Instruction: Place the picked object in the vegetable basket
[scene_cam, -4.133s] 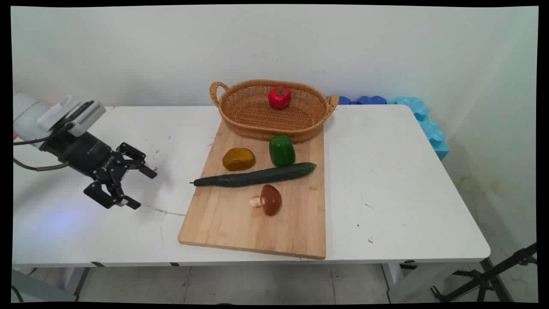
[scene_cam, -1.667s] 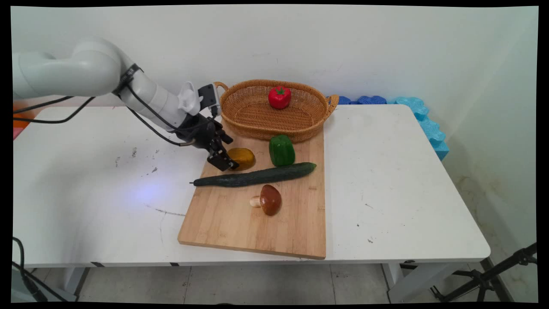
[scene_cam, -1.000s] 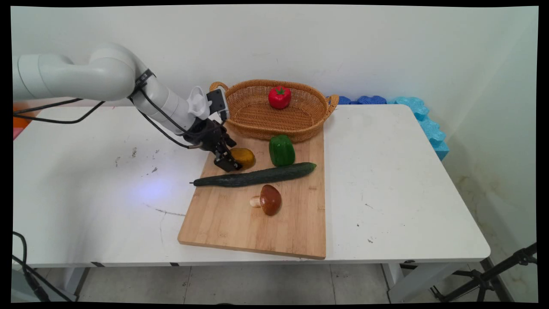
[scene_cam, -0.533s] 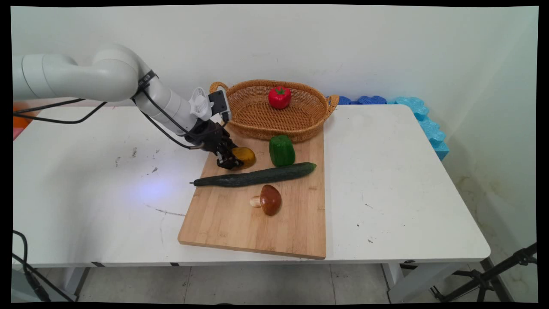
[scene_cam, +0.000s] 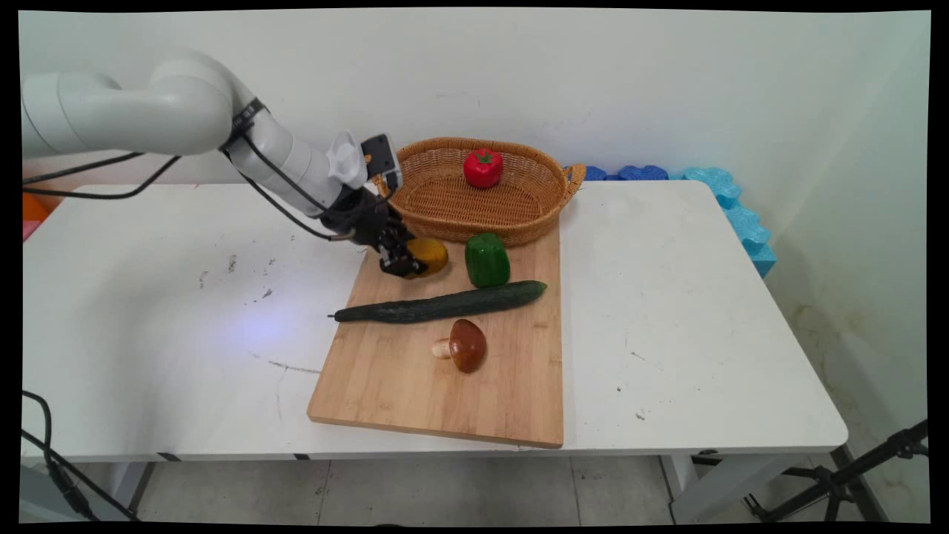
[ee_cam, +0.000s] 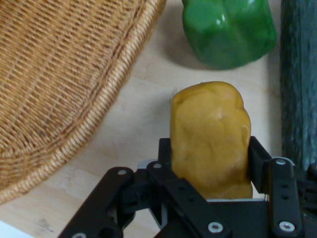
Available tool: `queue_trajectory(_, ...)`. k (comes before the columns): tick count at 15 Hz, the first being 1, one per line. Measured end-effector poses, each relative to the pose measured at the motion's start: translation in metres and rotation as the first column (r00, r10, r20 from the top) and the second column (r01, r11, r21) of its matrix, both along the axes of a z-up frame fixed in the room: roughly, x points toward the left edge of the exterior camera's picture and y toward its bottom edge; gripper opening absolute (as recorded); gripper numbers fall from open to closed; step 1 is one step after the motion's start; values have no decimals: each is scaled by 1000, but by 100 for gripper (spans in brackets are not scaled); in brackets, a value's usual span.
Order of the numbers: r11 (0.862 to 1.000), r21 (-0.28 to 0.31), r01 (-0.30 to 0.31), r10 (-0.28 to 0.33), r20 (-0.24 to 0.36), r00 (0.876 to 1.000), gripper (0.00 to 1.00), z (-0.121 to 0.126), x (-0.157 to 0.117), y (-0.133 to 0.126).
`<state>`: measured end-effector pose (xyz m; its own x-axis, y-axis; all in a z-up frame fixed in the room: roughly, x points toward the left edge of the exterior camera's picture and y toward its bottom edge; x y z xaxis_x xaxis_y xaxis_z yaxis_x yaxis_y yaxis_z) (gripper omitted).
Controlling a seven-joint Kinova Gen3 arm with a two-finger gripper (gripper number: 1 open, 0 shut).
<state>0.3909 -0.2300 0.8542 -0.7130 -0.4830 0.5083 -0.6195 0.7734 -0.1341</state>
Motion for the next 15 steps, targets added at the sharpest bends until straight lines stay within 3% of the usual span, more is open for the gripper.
queue_trajectory(6,997,-32,-77,75,-69,995,0,39,-15,-10)
queue_trajectory(11,984,-59,-170,162,-123,979,0,59,-32,-34)
queue_trajectory(15,969,-81,-234,220,-152,964,0,60,-46,-62)
